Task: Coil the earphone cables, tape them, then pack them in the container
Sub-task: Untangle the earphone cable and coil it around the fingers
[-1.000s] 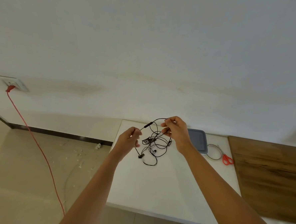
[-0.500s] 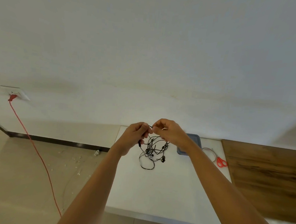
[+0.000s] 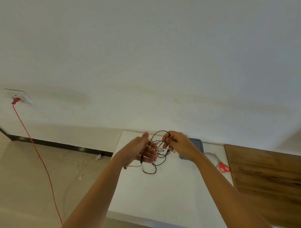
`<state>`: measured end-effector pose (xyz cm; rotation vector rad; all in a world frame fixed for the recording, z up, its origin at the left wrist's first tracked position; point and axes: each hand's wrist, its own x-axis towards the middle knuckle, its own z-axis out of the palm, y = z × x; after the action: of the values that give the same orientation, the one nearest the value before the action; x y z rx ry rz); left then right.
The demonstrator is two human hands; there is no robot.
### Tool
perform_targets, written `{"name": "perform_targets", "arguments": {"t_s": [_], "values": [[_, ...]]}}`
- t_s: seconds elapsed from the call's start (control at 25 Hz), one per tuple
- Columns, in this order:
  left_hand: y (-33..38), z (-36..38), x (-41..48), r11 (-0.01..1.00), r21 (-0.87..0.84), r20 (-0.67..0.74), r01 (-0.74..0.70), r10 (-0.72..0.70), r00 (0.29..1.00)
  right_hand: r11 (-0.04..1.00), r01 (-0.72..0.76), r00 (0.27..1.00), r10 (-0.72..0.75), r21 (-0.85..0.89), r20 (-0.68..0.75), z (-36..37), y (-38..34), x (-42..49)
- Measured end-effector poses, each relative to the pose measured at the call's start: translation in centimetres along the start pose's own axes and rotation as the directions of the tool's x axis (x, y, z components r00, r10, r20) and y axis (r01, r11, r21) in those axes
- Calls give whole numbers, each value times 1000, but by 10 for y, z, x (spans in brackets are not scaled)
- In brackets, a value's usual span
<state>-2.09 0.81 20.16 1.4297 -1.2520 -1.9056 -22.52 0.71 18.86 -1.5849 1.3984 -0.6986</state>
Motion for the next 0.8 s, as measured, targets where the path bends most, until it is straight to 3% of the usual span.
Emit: {"name": "perform_targets", "arguments": {"t_s": [0.08, 0.16, 0.28, 0.36, 0.48, 0.6, 0.72, 0.8], "values": [[-5, 8, 4, 993, -62, 51, 97, -94, 994, 988, 59, 997, -66, 140, 48, -3, -10, -4], [0, 19, 8, 961, -234, 72, 148, -134, 988, 980, 97, 986, -118, 173, 121, -5, -19, -7], [22, 29, 16, 835, -548, -44, 51, -90, 995, 981, 108, 966, -142, 163, 217, -7, -23, -13], [36, 26, 22, 743, -668, -141, -50, -60, 988, 991, 51, 964, -80, 121, 254, -9, -15, -19], [46, 15, 26, 789, -605, -192, -109, -12, 981, 997, -72, 966, 62, 32, 251, -9, 3, -28], [45, 18, 23, 872, -479, -163, -96, 19, 986, 990, -139, 985, 135, 32, 112, -3, 4, -25], [36, 26, 22, 909, -399, -166, -119, 56, 985, 925, -129, 991, 127, 356, 31, 9, -12, -20], [29, 28, 22, 912, -388, -171, -133, 70, 983, 921, -78, 996, 91, 382, -16, 19, -20, -17]]}}
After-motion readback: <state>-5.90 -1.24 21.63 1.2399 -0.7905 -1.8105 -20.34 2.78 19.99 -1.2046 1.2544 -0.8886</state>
